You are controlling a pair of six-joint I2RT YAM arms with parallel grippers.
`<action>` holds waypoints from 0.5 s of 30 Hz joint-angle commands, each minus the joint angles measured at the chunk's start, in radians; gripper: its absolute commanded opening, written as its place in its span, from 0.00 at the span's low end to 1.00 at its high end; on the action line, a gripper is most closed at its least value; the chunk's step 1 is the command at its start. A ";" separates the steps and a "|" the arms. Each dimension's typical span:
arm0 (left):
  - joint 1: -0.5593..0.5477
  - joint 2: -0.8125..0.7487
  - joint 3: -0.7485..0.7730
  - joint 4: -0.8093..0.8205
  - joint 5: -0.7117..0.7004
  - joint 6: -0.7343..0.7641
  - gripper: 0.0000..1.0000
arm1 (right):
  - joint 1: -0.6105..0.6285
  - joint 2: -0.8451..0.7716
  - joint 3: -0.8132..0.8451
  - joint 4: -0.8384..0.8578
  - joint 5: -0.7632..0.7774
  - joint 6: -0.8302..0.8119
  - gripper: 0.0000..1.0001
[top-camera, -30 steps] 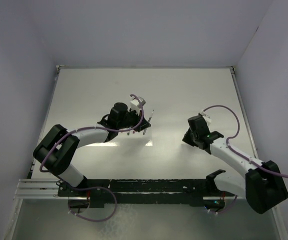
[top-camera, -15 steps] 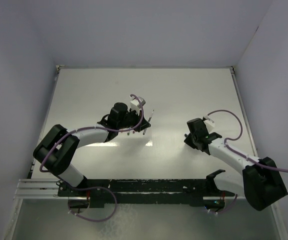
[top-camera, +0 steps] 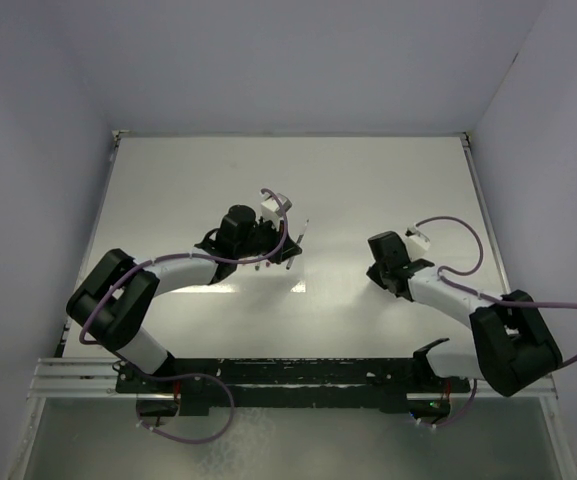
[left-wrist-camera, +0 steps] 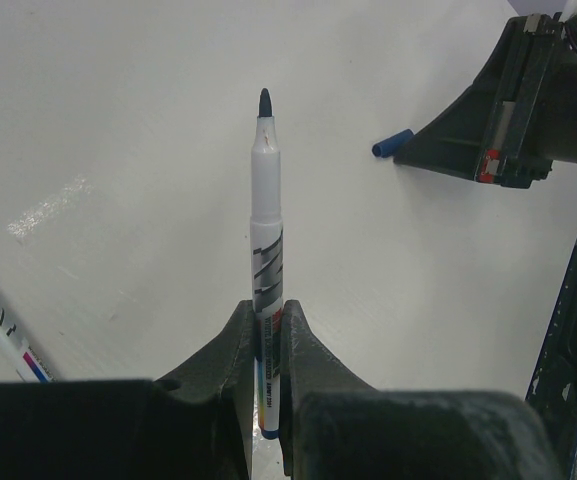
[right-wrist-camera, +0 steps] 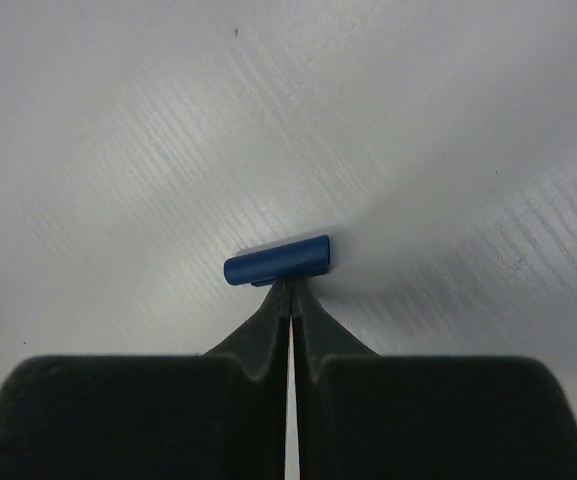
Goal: Insert the pens into the pen caps
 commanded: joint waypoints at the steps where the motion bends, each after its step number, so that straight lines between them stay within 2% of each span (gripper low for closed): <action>1: 0.004 -0.033 0.011 0.028 -0.001 0.022 0.00 | -0.006 0.046 0.011 -0.028 0.087 0.027 0.00; 15: 0.004 -0.033 0.011 0.024 -0.009 0.023 0.00 | -0.030 0.067 0.031 -0.047 0.161 -0.005 0.00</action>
